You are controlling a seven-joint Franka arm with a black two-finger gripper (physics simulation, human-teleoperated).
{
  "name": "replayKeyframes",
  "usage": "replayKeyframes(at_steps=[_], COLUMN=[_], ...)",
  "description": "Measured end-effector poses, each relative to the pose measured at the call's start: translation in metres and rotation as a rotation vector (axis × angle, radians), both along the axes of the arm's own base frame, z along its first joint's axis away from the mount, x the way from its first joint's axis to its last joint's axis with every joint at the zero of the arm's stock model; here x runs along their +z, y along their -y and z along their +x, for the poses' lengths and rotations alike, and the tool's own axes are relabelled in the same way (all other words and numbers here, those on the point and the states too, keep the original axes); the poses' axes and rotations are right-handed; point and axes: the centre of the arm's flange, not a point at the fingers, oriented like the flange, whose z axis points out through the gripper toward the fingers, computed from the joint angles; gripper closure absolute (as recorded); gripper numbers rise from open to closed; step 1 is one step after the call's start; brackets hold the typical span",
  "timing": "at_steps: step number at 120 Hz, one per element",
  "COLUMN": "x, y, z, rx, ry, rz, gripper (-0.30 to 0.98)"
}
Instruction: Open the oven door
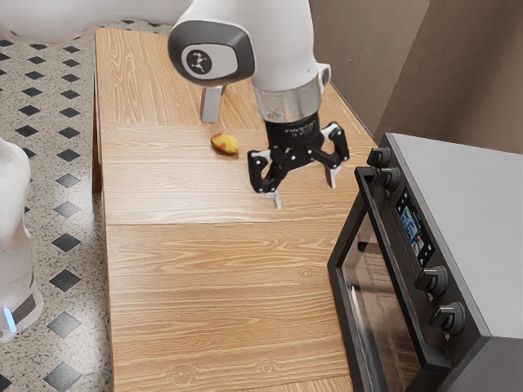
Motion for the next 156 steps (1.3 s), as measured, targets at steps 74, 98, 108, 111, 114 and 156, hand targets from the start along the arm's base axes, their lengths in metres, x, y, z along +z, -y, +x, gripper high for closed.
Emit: replayKeyframes(at_steps=[74,98,108,111,114,156], x=[-0.009,-0.010,-0.012,-0.013,-0.014,-0.014], y=[0.017,0.017,0.018,0.018,0.018,0.020], z=[0.023,0.036,0.039,0.040,0.041,0.053], rx=[-0.202,-0.233,-0.245,-0.249,-0.252,-0.284], ry=[0.142,0.150,0.151,0.151,0.151,0.166], rz=[0.150,0.150,0.152,0.152,0.153,0.146], gripper=[0.00,0.00,0.00,0.00,0.00,0.00])
